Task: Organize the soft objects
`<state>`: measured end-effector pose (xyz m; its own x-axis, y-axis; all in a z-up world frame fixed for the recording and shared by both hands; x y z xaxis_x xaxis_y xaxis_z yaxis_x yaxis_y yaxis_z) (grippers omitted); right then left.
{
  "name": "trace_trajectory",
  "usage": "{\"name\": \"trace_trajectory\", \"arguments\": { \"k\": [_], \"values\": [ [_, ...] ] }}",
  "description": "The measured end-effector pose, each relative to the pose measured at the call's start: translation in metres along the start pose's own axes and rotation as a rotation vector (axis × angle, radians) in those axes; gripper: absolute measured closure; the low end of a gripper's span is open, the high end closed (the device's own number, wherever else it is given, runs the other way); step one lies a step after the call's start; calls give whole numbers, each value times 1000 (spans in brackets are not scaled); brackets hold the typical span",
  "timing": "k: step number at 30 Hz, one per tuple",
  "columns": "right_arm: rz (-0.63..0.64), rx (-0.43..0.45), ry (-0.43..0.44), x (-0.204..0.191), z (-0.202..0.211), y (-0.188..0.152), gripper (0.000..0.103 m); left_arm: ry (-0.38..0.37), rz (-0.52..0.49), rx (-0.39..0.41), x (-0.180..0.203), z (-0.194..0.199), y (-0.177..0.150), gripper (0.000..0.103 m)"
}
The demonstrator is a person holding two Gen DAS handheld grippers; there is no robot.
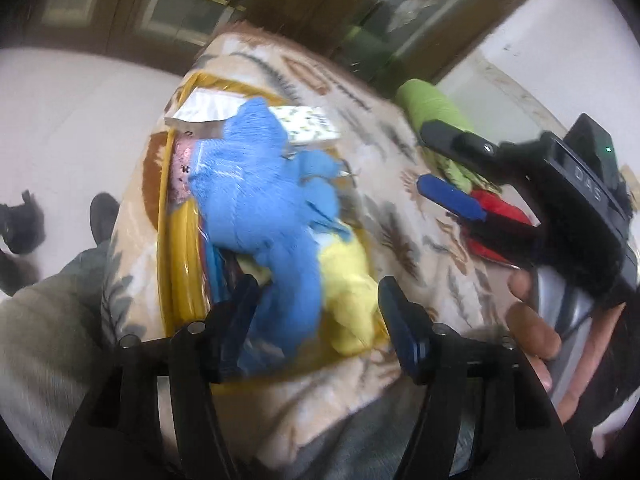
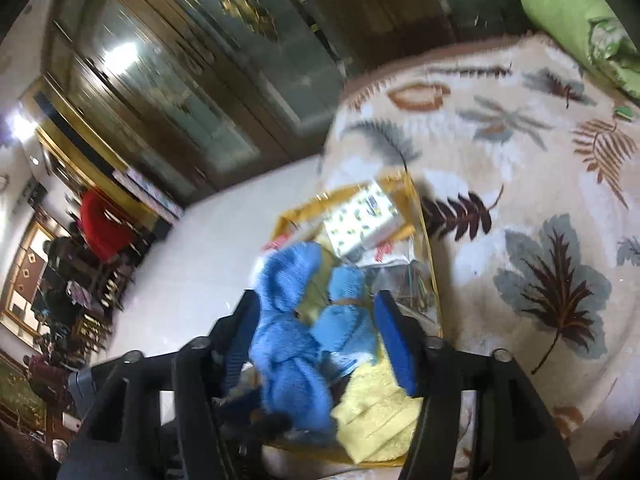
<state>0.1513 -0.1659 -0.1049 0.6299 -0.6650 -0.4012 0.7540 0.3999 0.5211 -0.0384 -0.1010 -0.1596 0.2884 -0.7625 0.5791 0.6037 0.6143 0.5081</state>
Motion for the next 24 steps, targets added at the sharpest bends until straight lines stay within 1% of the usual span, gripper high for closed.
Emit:
{"name": "trace_trajectory", "arguments": {
  "k": [2,4,7,8,10,12,13,14,16,17,19,22,24],
  "values": [
    [30,35,-26,-8,12,-11,38,4,-3,37,3,9,-9,40],
    [49,27,-57,-9,13,-23,38,16,7,80,3,16,-15,40],
    [42,-2,-104,-10,17,-43,38,116,34,163,-3,23,-15,40],
    [50,10,-137,-11,19,-48,38,150,58,206,-6,27,-16,40],
    [48,44,-183,-11,24,-52,38,178,95,245,-11,32,-15,40],
    [27,77,-206,-7,27,-54,38,175,134,238,-17,29,-16,40],
    [12,78,-212,-4,26,-53,38,172,127,202,-19,23,-17,40],
    [-3,67,-209,-1,22,-53,38,190,100,171,-20,19,-19,40],
    [-20,15,-178,4,12,-55,38,252,46,144,-21,12,-18,40],
    [-23,-28,-148,5,6,-56,38,270,29,137,-22,11,-20,40],
    [-23,-62,-116,3,1,-59,38,283,19,126,-25,10,-18,40],
    [-12,-29,-151,2,4,-58,38,327,-10,134,-23,13,-19,40],
    [-25,-18,-155,4,6,-59,38,382,-53,148,-18,14,-19,40]
  ]
}}
Point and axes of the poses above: each gripper's, at about its wrist camera, not at the fingertips, and z roughly against the way its jaws point, x to its right, y to its top, the point moved 4 cm from there along -z, roughly the way its jaws point, and after that the axes turned 2 degrees about -z, right-handed, at the moved point
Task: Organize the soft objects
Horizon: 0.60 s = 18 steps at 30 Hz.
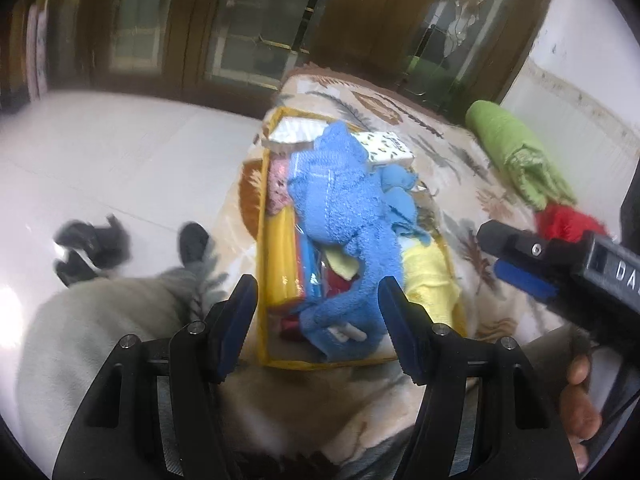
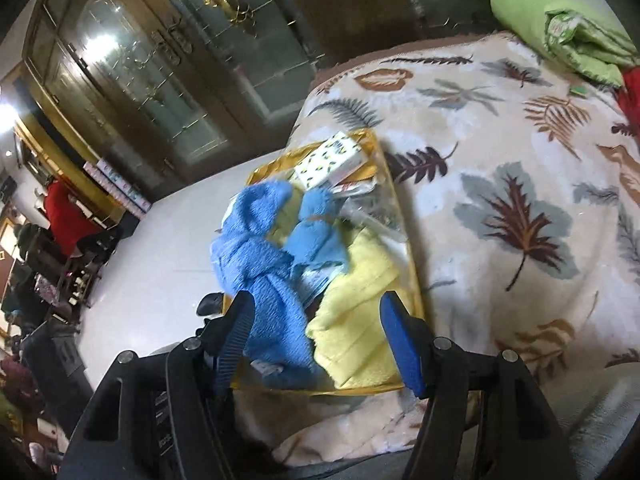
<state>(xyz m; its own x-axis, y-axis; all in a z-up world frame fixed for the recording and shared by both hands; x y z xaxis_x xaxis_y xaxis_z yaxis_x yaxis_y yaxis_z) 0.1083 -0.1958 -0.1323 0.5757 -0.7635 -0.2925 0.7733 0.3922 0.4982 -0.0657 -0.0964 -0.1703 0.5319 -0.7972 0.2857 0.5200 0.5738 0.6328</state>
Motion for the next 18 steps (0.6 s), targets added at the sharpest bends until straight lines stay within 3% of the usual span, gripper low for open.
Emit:
{"name": "trace_trajectory", "arguments": {
  "k": [3,18],
  "values": [
    [-4,-1,-20,2,0,-1,38,51,-43,2,3,0,-1,40],
    [53,-22,-63,-7,-4,-6,38,64,-53,-44,2,-8,-4,40]
  ]
}}
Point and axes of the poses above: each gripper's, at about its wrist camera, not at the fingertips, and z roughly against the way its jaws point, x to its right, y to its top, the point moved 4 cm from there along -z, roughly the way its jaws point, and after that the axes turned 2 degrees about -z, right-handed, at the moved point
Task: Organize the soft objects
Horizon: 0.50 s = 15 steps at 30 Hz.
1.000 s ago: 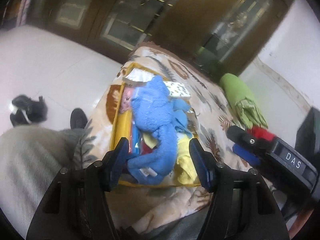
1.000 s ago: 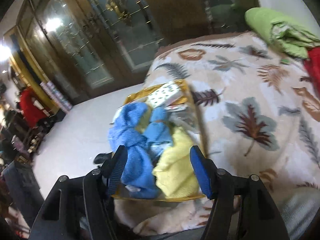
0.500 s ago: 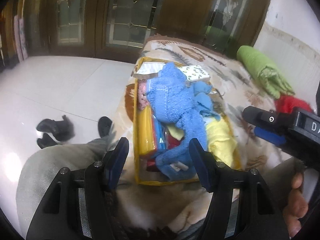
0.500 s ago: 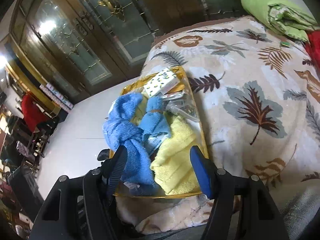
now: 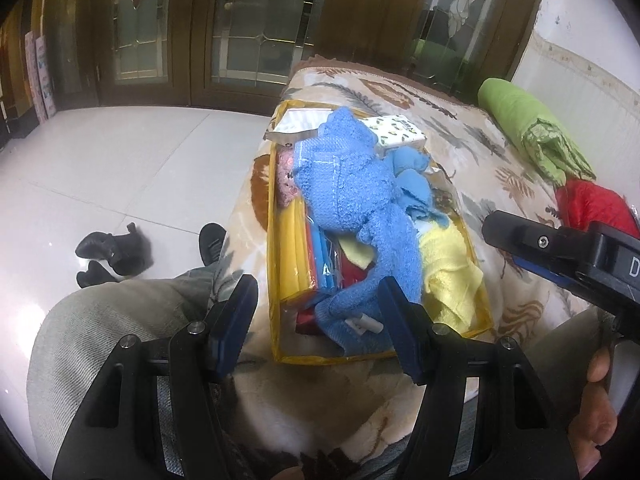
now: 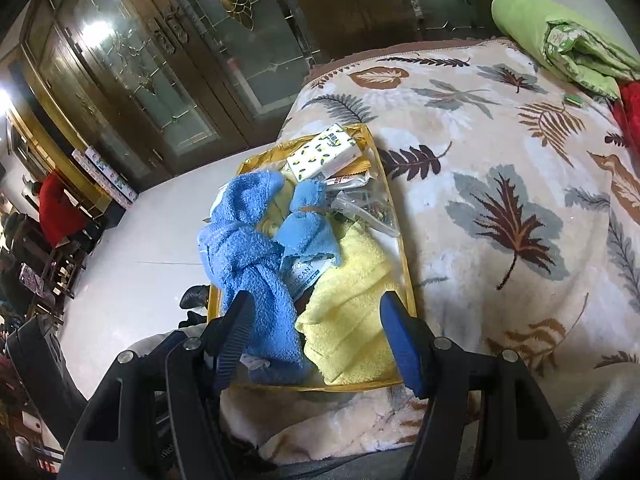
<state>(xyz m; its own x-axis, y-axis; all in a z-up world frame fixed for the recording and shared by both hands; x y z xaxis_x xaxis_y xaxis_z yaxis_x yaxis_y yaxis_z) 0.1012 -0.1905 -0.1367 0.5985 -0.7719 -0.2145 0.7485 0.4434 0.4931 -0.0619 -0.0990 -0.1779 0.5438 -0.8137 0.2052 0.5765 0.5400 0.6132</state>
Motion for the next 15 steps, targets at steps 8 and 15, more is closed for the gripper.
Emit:
{"name": "trace_trajectory", "arguments": {
  "k": [8,15],
  "values": [
    [11,7,-10,-3,1,0,38,8,1,-3,0,0,-1,40],
    [-8,16,-3,-5,1,1,38,16,-6,12,0,2,-1,40]
  ]
}}
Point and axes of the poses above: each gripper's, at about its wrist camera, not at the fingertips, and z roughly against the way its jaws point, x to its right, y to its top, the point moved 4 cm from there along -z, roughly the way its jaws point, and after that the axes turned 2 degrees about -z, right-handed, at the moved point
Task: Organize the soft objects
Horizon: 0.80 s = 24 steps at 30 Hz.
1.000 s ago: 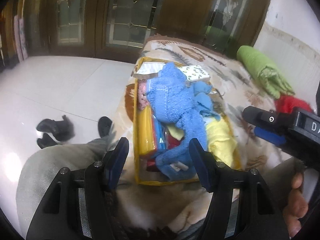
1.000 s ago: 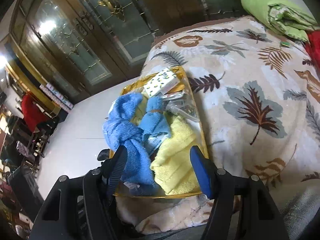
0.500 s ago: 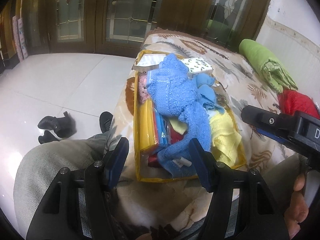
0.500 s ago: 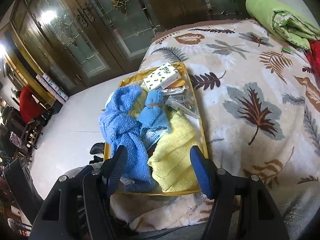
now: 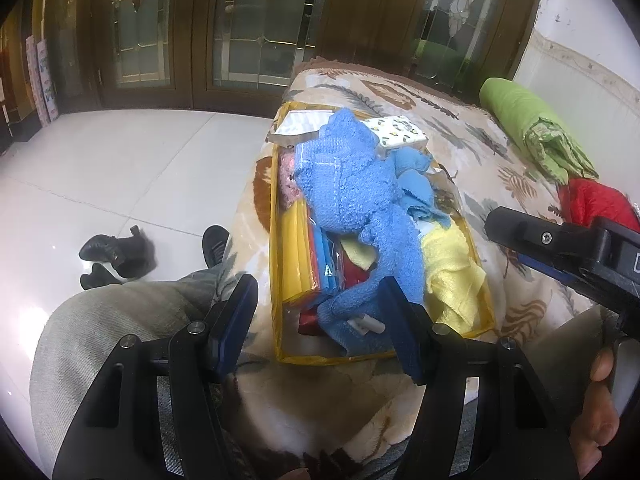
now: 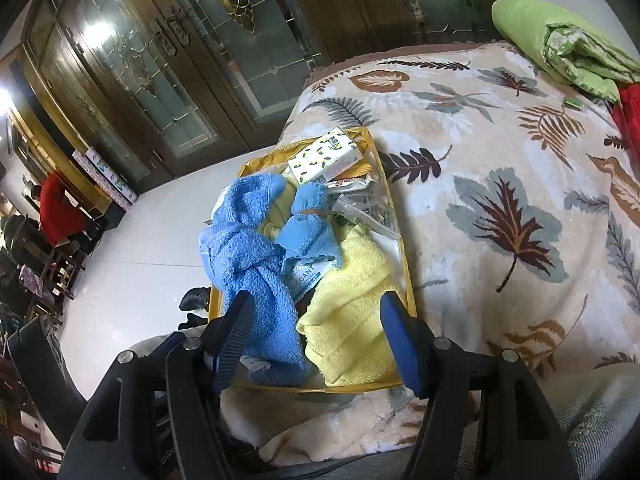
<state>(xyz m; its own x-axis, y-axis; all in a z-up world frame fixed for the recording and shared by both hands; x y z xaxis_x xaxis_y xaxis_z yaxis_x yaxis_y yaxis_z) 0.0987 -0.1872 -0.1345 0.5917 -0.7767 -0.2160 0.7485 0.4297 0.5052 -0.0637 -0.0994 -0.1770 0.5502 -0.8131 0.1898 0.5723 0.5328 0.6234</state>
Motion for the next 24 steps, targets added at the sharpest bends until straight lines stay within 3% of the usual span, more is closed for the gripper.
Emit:
{"name": "trace_trajectory", "arguments": {
  "k": [9,24],
  "values": [
    [-1,1,-1,0,0,0,38,19,-21,139,1,23,9,40],
    [43,26,-9,-5,3,0,38,25,-19,130,1,21,10,40]
  ]
}}
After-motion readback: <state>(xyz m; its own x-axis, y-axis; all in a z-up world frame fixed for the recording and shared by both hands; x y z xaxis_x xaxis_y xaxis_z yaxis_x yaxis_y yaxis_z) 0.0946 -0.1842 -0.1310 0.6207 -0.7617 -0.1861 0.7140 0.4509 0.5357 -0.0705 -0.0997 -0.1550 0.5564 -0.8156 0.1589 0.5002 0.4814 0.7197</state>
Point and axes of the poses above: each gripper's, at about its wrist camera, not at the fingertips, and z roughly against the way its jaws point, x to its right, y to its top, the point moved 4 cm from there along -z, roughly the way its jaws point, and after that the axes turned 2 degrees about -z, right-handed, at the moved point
